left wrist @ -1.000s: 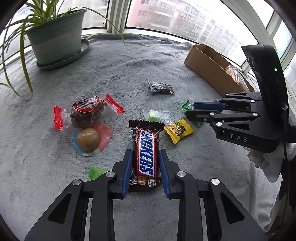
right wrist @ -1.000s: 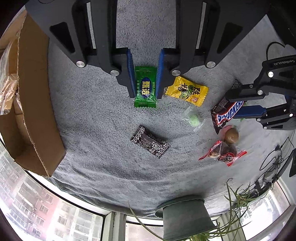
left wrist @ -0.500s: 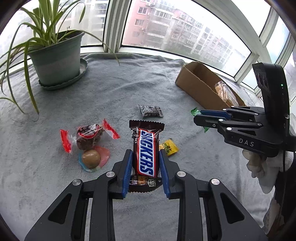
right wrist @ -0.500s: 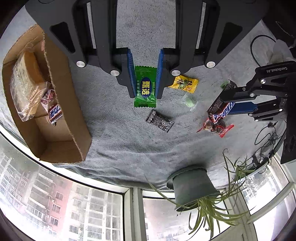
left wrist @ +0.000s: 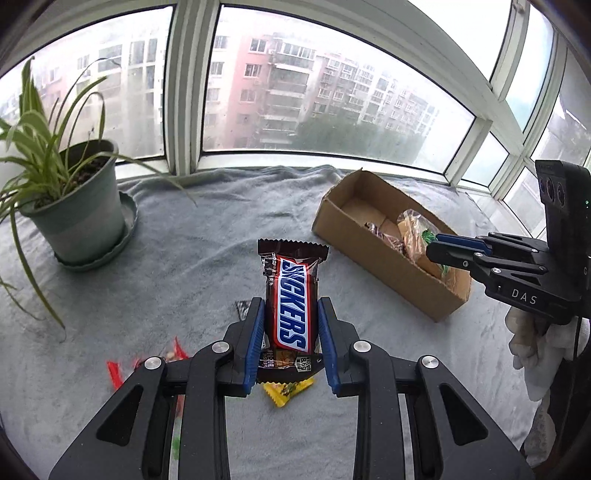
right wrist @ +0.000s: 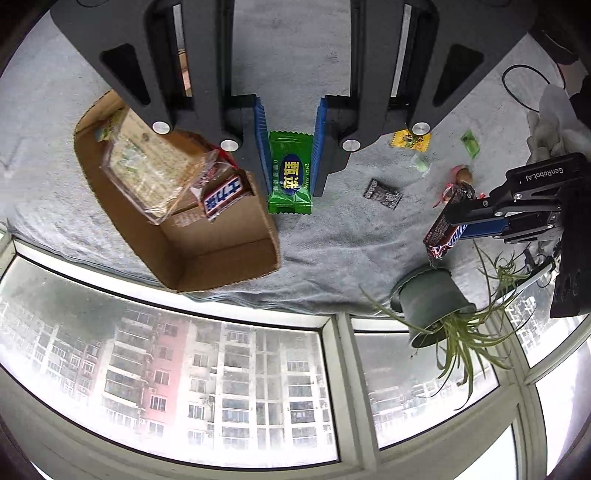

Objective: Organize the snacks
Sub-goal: 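Carry the green candy and Snickers bar over the cardboard box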

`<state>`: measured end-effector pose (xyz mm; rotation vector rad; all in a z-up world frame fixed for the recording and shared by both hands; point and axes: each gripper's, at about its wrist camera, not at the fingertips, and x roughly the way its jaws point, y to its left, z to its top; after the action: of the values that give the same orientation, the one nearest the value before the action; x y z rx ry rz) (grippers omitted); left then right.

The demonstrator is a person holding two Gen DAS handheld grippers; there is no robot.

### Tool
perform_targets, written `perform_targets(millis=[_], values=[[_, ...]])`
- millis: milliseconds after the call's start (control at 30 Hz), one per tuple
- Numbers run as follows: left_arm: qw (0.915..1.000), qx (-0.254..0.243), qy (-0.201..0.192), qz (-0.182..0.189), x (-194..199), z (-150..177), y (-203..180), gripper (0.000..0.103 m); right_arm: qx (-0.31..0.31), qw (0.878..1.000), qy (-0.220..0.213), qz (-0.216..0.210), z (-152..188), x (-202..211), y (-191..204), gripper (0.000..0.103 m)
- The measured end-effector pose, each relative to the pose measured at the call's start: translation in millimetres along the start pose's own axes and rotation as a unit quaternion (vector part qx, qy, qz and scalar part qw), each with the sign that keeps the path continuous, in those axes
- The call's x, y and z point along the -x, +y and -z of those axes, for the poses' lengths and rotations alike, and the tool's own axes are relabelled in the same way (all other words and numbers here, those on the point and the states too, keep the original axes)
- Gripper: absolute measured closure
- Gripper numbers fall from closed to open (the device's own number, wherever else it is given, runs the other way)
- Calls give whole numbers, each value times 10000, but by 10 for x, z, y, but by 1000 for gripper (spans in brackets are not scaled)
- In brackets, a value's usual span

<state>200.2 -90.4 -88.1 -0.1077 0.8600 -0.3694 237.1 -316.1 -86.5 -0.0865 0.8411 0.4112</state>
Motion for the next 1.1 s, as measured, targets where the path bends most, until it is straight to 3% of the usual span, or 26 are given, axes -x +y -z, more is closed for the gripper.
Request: perform_targets(millis=[567,1100], values=[[9975,-647,-129,252,-549,-823,-624,76,-532,9959,-94,725,-123,-3,-876,82],[9951,-920,220,281,-1154,-969,-975,76,-802,9915,152,1018,-14,-267,-1354,82]])
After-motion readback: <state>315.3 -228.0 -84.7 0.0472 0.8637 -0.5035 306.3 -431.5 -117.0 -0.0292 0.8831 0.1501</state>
